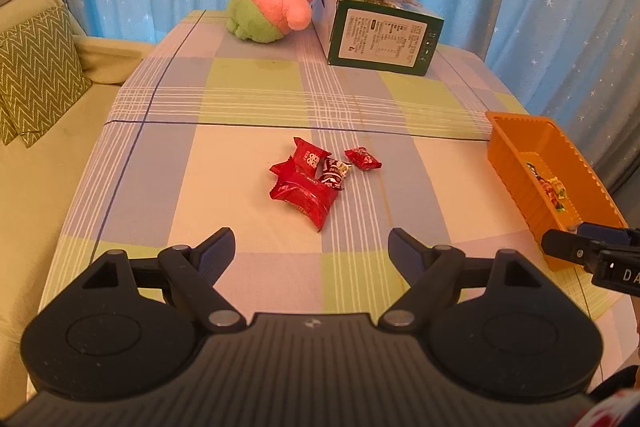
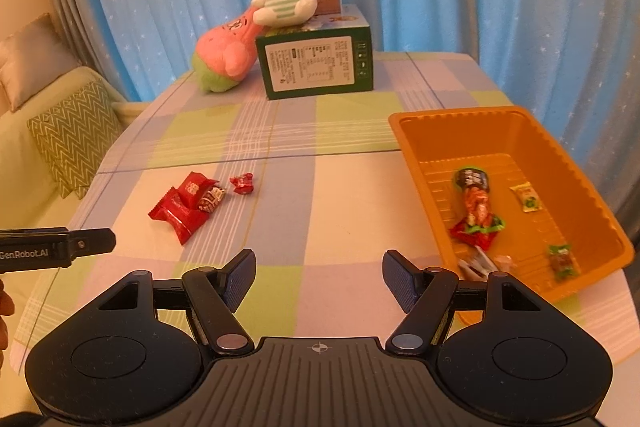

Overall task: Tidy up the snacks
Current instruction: 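Approach the red candies and grasp a small red candy with the right tool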

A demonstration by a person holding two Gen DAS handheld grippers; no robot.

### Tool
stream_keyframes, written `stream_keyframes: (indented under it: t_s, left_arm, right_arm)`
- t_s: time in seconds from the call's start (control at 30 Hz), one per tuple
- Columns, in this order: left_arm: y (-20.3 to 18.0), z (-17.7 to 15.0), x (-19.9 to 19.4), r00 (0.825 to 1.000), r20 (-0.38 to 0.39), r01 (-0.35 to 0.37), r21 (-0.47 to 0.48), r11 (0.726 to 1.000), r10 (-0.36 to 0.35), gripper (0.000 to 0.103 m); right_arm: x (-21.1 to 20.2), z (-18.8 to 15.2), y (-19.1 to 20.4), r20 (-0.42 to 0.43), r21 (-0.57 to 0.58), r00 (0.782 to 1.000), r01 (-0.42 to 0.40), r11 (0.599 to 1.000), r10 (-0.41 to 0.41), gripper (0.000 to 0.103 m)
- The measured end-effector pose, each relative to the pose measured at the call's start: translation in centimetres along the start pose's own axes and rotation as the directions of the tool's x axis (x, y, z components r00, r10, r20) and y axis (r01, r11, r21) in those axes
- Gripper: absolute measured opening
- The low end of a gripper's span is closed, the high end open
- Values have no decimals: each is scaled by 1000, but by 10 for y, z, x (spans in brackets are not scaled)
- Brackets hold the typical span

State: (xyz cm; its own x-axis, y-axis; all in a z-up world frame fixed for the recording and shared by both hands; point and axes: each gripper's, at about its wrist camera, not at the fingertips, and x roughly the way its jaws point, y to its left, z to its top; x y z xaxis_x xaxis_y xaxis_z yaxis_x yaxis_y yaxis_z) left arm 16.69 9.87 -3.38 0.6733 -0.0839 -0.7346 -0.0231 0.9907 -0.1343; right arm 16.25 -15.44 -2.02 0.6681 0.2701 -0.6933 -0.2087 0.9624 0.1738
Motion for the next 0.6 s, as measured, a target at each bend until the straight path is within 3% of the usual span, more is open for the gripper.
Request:
stream_keyframes:
  t_s: [0.23,0.37,0.6]
  left_arm:
    - [9,13,48,999,-34,21,-50,999,-22,76]
    - [10,16,76,995,-81,56,-87,995,-63,60]
    - [10,20,108,991,-97,79,-132,988,-93,59]
  right_arm:
    - [40,11,3,-18,-14,1000,-12,1000,12,70]
    - [59,17,4,-34,-33,999,-12,999,11,70]
    - [84,23,-1,-48,-43,999,-3,999,1,70]
